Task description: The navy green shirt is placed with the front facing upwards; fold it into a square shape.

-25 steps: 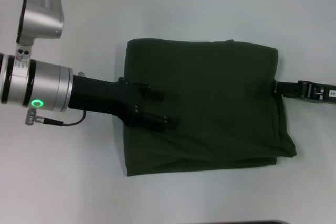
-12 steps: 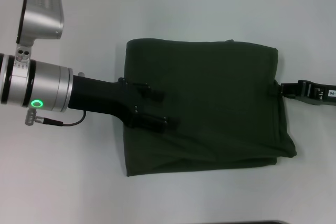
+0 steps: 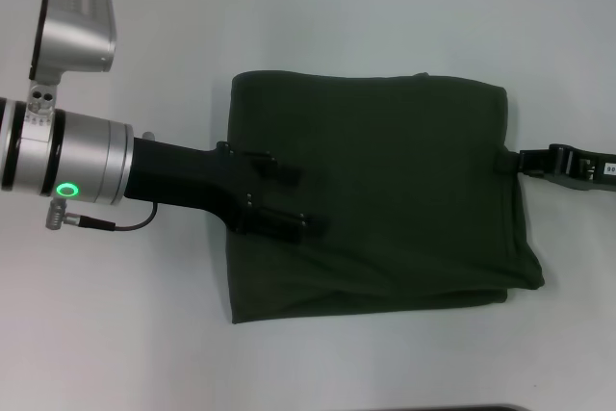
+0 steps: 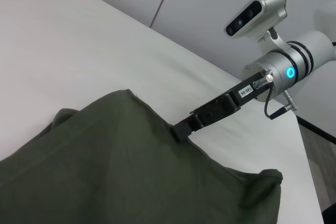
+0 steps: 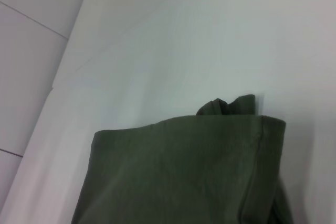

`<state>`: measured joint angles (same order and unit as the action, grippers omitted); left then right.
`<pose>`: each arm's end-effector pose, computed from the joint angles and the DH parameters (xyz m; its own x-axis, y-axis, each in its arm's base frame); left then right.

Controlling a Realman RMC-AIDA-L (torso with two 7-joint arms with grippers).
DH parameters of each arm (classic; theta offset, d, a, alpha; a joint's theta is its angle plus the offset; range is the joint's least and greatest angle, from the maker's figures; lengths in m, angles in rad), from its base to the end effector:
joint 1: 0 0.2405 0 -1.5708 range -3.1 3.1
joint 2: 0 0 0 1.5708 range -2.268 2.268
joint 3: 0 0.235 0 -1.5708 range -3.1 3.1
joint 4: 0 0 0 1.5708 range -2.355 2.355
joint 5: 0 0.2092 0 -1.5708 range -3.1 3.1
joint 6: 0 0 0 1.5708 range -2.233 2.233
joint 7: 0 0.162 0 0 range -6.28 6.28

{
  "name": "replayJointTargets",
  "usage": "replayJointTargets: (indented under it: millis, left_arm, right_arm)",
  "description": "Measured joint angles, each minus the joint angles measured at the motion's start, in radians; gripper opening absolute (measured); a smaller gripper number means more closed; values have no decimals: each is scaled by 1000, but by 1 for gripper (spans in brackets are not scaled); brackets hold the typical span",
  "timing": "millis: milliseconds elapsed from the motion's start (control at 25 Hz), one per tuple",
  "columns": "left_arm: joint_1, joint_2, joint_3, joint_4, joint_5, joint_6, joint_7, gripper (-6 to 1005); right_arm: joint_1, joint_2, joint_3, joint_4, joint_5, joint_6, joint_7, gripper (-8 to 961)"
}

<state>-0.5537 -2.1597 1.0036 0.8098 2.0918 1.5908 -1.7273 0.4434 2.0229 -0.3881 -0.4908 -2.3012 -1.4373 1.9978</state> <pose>-0.1946 0.3018 -0.0581 0.8319 0.4947 0.2515 0.4805 -0.8688 0.1194 0.3349 0.2876 -0.0019 0.1218 -0.8675 -0.4823 -0.9795 -0.1836 0.0828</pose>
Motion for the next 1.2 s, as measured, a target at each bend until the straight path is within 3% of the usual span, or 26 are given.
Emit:
replayJointTargets:
  millis: [640, 1200]
  left_arm:
    - [1, 0, 1, 0, 0, 0, 0, 901]
    - [0, -2, 3, 0, 0, 0, 0, 901]
  right_arm:
    - [-6, -26, 0, -12, 68, -41, -13, 48]
    - [-15, -27, -4, -2, 33, -5, -6, 75]
